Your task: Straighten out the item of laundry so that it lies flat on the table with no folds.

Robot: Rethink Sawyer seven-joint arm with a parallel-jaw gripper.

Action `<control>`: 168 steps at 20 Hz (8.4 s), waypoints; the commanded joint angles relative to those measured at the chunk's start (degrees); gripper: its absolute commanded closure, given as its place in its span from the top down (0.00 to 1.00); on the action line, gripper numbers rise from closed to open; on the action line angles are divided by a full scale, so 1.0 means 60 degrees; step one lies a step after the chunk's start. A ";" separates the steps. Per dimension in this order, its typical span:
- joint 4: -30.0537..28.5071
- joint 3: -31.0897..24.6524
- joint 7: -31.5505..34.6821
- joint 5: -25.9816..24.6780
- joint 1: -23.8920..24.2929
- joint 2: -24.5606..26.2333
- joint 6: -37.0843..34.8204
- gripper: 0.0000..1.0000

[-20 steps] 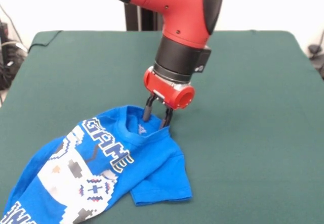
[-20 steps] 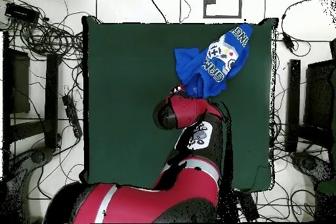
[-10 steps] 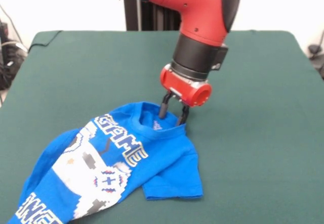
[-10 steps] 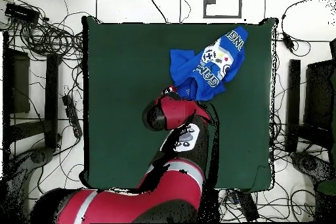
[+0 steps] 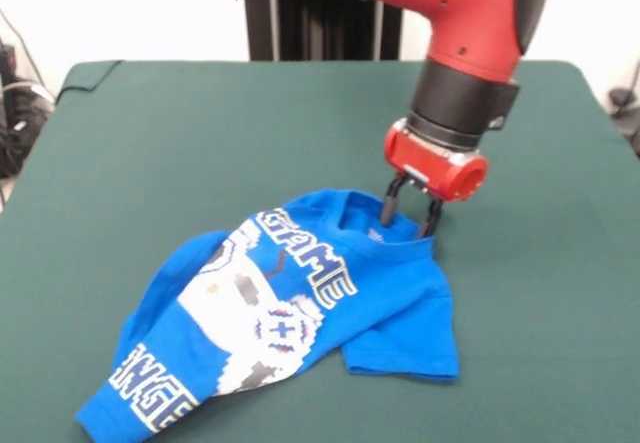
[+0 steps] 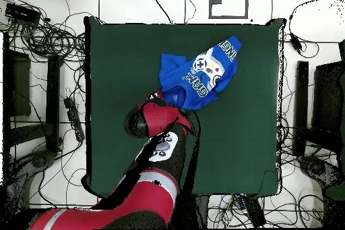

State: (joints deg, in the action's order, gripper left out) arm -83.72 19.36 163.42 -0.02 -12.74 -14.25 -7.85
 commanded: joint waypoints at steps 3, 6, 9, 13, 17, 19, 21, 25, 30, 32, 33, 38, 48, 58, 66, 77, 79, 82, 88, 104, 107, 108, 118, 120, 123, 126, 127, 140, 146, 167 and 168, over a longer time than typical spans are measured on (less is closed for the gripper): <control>-0.1180 -0.0428 0.2554 0.1666 -0.0987 0.1046 0.0557 1.00; -0.1326 -0.0282 0.2711 0.2161 -0.1352 0.1039 0.0442 1.00; -0.1557 -0.0180 0.2777 0.2741 -0.1758 0.0901 0.0192 1.00; -0.1631 -0.0202 0.2648 0.3308 -0.2047 0.0865 0.0035 1.00; -0.1819 -0.0431 0.2291 0.3567 -0.1923 0.0748 0.0110 1.00; -0.1906 -0.0420 0.2181 0.3659 -0.1949 0.0716 0.0112 1.00; -0.1984 -0.0407 0.2101 0.3744 -0.1969 0.0705 0.0131 1.00; -0.1926 -0.0218 0.1918 0.3847 -0.2011 0.0758 0.0028 1.00; -0.1658 0.0388 0.1676 0.3883 -0.2114 0.0706 -0.0308 1.00; -0.1309 0.0883 0.1527 0.3844 -0.2232 0.0726 -0.0990 1.00; -0.1223 0.0968 0.1453 0.3808 -0.2184 0.0652 -0.1216 1.00; -0.1126 0.1145 0.1175 0.3612 -0.1959 0.0322 -0.1823 1.00; -0.0582 0.1734 0.0852 0.3168 -0.1840 -0.0820 -0.4295 1.00; 0.0791 0.1271 0.0168 0.2983 -0.0447 -0.0772 -0.4888 1.00; 0.2268 0.1413 0.0257 0.2782 0.0064 -0.0251 -0.5594 1.00; 0.3520 0.1315 -0.0139 0.2258 0.0679 0.0393 -0.5814 1.00; 0.3561 0.1157 -0.0437 0.2185 0.0877 0.0447 -0.5626 1.00; 0.3567 0.0943 -0.0536 0.2167 0.1019 0.0559 -0.5352 1.00; 0.3691 0.0686 -0.0502 0.1957 0.1199 0.0772 -0.5014 1.00; 0.3362 -0.0030 -0.0780 0.1640 0.1577 0.0883 -0.4571 1.00; 0.3300 -0.0054 -0.0705 0.1611 0.1552 0.0904 -0.4536 1.00; 0.3278 -0.0033 -0.0644 0.1613 0.1515 0.0908 -0.4537 1.00; 0.3010 -0.0028 -0.0453 0.1568 0.1520 0.0957 -0.4242 1.00; 0.2943 -0.0003 -0.0432 0.1535 0.1527 0.0964 -0.4140 1.00; 0.2761 0.0122 -0.0377 0.1481 0.1459 0.0855 -0.4130 1.00; 0.2598 0.0249 -0.0268 0.1458 0.1363 0.0780 -0.4126 1.00; 0.2573 0.0344 -0.0171 0.1442 0.1308 0.0804 -0.4084 1.00; 0.2207 0.0443 0.0358 0.1086 0.1217 0.1048 -0.3415 1.00; 0.1985 0.0263 0.0258 0.0905 0.1373 0.1081 -0.3074 1.00; 0.1479 0.0046 -0.0003 0.0881 0.1597 0.1307 -0.2234 1.00; 0.1442 0.0052 -0.0016 0.0875 0.1600 0.1267 -0.2237 1.00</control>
State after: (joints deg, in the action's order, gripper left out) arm -68.50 27.20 163.43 7.59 -3.06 -6.27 -21.91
